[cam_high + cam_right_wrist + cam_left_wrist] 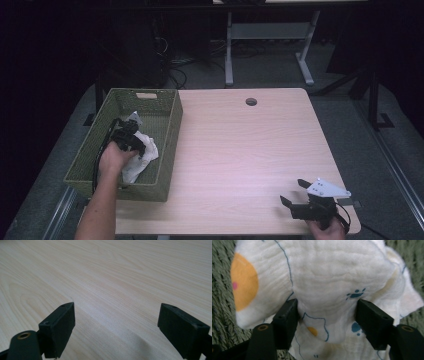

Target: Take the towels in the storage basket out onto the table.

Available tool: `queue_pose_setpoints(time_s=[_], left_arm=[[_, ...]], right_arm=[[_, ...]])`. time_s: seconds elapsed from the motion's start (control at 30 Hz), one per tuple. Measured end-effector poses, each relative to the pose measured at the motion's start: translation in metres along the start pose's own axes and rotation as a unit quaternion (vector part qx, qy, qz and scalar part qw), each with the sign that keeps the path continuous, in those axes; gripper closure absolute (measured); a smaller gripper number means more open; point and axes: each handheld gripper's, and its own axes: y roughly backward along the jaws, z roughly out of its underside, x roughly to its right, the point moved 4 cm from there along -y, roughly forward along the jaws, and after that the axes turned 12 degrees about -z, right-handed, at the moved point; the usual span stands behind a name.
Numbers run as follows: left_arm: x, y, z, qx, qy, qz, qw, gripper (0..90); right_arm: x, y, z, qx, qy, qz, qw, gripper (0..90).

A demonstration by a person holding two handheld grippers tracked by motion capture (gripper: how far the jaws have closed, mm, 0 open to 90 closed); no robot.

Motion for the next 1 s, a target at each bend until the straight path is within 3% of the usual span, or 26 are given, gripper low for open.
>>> queue_pose_setpoints(time_s=[0.1, 0.13, 0.23, 0.57, 0.73, 0.9, 1.0], left_arm=[[0.0004, -0.0007, -0.0008, -0.001, -0.004, -0.007, 1.0, 37.5], [0.0003, -0.0005, -0.0008, 0.0, -0.007, -0.006, 1.0, 43.2], [0.0003, -0.0001, -0.0006, 0.0, -0.005, -0.002, 1.0, 49.4], [0.0062, 0.0032, 0.0006, 0.002, -0.014, -0.015, 0.9998, 73.2], [0.0044, 0.0042, 0.0032, 0.001, -0.006, -0.004, 1.0, 77.1], [0.0042, 0.0054, 0.0035, 0.0, -0.015, -0.003, 0.9999, 77.5], [0.0018, 0.0086, 0.0046, 0.0, -0.013, 0.01, 0.9999, 77.7]], right_arm=[[-0.0001, 0.0002, 0.0001, 0.0, -0.001, 0.0, 1.0, 14.0], [-0.0001, 0.0009, 0.0002, 0.0, -0.002, 0.0, 1.0, 14.0], [0.001, 0.0024, 0.0001, 0.003, -0.002, 0.002, 1.0, 14.0], [-0.0006, 0.0039, -0.0004, 0.006, 0.001, 0.001, 1.0, 14.2], [0.0009, 0.0077, -0.0005, 0.012, 0.0, 0.004, 0.9999, 14.2], [0.0024, 0.0094, -0.0005, 0.017, -0.003, 0.01, 0.9998, 14.2], [0.0023, 0.0087, -0.0003, 0.015, -0.003, 0.011, 0.9998, 14.1]])
